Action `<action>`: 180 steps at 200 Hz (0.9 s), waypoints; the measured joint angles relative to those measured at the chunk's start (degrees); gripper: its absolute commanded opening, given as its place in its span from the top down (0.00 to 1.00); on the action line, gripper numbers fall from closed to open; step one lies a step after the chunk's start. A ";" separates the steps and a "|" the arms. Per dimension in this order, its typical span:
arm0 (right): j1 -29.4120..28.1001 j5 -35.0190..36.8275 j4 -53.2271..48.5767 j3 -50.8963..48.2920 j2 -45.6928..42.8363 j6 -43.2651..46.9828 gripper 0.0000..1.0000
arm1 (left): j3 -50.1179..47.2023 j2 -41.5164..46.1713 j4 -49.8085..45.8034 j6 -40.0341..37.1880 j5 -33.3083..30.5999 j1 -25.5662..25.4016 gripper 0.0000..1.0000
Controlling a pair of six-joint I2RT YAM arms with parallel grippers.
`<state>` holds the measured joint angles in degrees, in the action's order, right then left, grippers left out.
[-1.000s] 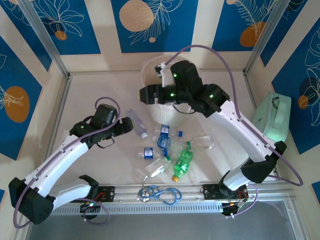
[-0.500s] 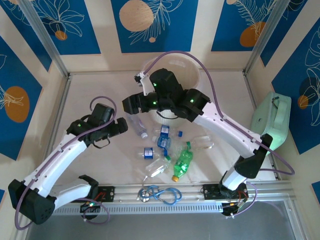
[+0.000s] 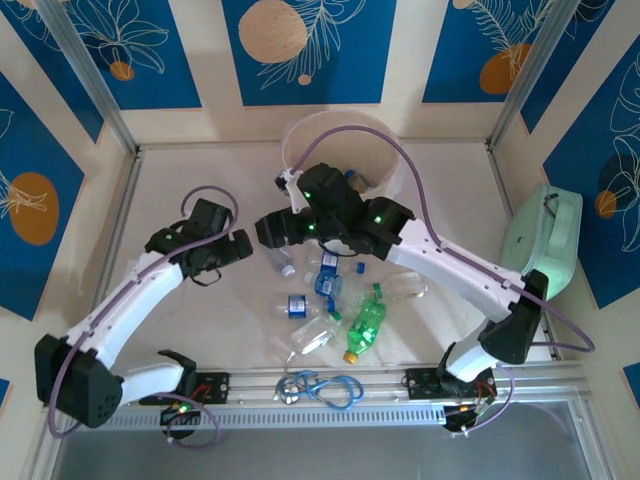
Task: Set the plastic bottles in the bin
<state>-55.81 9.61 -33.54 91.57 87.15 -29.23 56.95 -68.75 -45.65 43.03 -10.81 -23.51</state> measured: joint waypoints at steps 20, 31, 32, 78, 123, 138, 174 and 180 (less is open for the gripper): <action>-0.26 2.12 -0.13 -2.93 -2.29 -1.53 0.30 | 0.00 -3.52 1.90 0.00 0.44 0.04 0.00; -0.81 3.87 -0.52 -3.85 -3.15 -2.56 0.30 | 0.00 -4.50 3.34 0.09 0.98 0.04 0.00; -0.85 4.02 -0.55 -3.89 -3.19 -2.60 0.30 | 0.00 -4.59 3.61 0.15 1.16 0.04 0.00; -3.10 10.25 -4.00 -7.72 -6.82 -7.98 0.30 | 0.09 -10.58 10.80 1.99 4.74 0.04 0.01; -7.80 16.74 -7.39 -10.99 -9.25 -12.63 0.30 | 5.62 -22.82 13.77 3.19 7.17 0.04 0.05; -10.51 18.58 -8.48 -11.80 -10.12 -14.14 0.30 | 8.79 -26.53 14.95 3.28 7.41 0.04 0.08; -13.55 21.81 -11.37 -13.38 -12.92 -17.44 0.29 | 13.64 -33.09 15.85 4.39 7.37 0.04 0.13; -13.57 22.29 -11.74 -13.81 -13.75 -17.97 0.29 | 13.86 -33.92 15.82 4.61 7.37 0.04 0.13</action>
<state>-69.38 31.90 -45.28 77.76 73.41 -47.20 70.81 -102.67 -29.82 47.64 -3.44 -23.46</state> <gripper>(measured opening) 0.706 0.876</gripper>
